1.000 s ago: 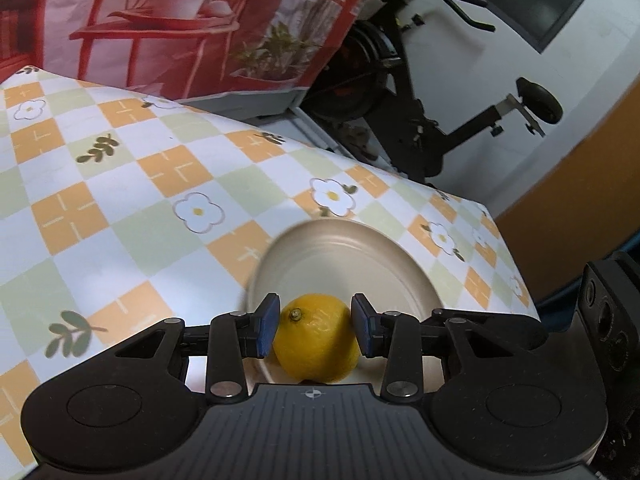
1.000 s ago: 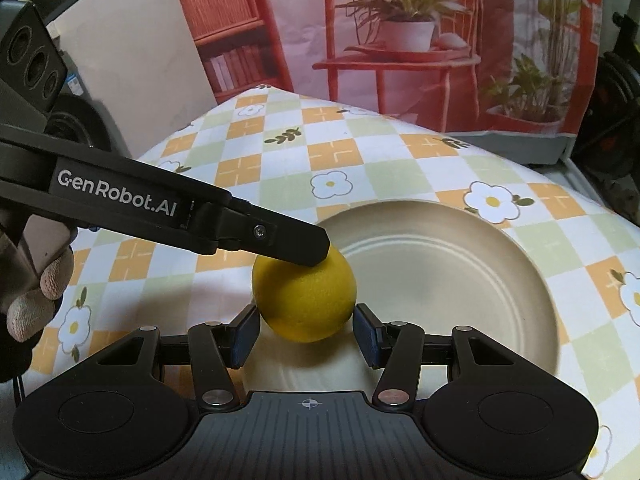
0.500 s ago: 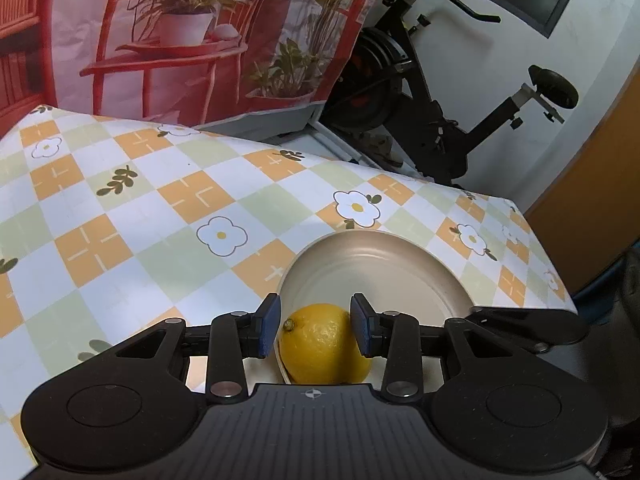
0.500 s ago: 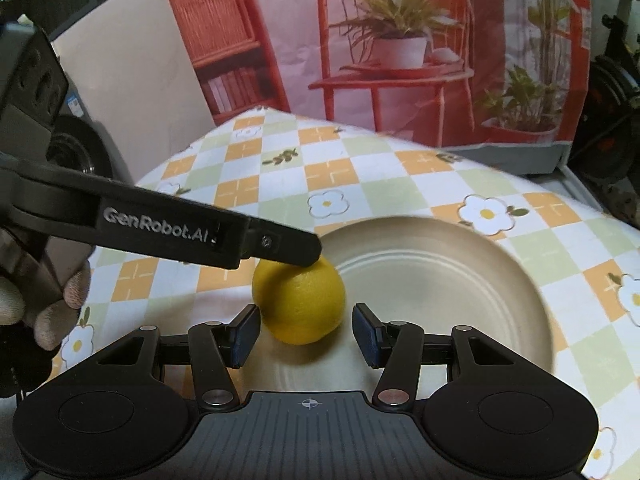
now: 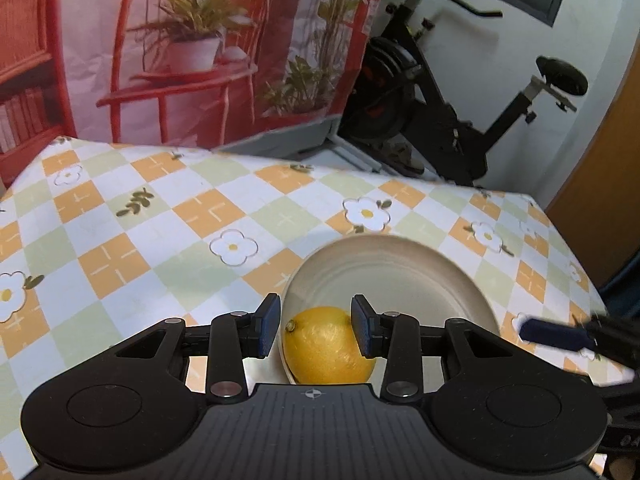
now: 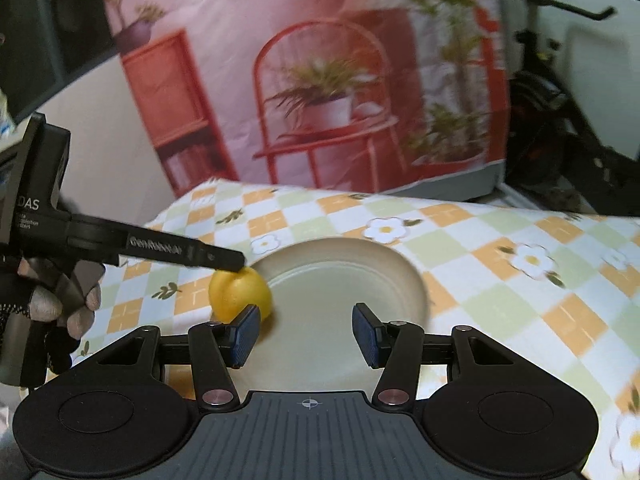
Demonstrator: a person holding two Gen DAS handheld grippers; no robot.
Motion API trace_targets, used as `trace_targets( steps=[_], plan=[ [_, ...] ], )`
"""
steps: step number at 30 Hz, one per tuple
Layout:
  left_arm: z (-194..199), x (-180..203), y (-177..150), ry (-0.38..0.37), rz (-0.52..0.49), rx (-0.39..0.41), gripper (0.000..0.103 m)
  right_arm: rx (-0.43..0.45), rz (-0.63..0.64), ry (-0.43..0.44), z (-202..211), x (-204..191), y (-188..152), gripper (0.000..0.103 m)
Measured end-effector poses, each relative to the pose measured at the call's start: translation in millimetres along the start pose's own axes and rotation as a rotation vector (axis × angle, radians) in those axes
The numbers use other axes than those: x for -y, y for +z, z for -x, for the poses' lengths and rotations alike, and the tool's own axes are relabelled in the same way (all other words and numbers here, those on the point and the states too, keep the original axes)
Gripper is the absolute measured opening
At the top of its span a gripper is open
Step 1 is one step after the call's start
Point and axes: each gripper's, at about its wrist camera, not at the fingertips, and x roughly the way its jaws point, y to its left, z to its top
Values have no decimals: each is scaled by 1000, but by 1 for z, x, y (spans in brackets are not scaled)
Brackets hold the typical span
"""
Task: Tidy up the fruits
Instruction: 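Carry the lemon over the beige plate and open the right gripper, then move the right gripper back to the fruit pile toward a green apple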
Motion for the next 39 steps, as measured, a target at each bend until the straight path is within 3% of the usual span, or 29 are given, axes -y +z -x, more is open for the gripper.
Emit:
trace_targets(
  steps=[9,16,27,39],
  plan=[
    [41,20,-14,21,-55,78,41,97,-32,-72,54,6,-55,48],
    [78,32,-41,30,-50,116,41,108,-11,-70,78,-6,-85,48],
    [118,39,-85,37,-29,148,41,53,10,-38,98,-30,-116,48],
    [136,43,-114,66,-45,151,41,-6,29,-19,108,-44,-136,48]
  ],
)
